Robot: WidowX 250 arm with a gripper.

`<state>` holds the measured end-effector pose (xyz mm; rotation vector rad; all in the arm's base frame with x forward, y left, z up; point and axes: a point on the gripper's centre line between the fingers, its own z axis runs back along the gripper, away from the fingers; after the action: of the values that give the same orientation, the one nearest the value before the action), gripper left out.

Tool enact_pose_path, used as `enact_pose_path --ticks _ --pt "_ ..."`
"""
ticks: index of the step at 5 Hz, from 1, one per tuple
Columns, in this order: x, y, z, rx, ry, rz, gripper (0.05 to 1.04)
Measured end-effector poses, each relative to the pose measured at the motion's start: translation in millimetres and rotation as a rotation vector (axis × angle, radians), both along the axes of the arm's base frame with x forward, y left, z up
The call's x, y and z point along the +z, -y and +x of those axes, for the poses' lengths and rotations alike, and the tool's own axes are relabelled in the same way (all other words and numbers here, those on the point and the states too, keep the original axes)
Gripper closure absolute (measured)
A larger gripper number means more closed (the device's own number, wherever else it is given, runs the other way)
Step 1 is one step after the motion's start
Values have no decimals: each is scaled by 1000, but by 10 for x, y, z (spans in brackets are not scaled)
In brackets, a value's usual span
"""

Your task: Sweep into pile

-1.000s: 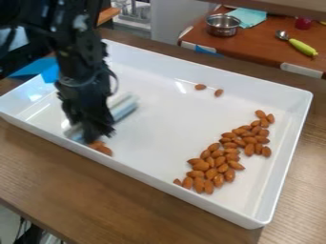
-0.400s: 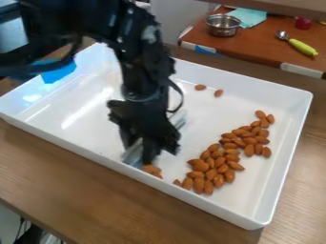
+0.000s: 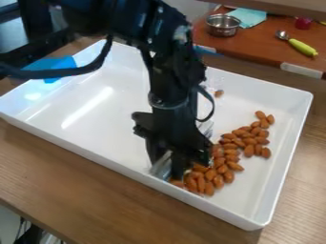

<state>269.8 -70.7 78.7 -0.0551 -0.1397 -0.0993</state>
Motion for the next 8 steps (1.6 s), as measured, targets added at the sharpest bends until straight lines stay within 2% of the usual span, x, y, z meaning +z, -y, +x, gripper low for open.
enact_pose_path --ticks 1,2,3,4,5,7,8 --pt "133 -291 176 71 18 -5 704" --pt "384 -864 463 198 95 2 704" --pt "370 -1211 663 206 108 30 704" --pt "213 -1530 785 206 97 87 704" --pt "86 -1538 883 184 82 109 704" --pt "22 -1261 1071 146 50 77 703" --pt "55 -1086 1117 115 32 32 704"
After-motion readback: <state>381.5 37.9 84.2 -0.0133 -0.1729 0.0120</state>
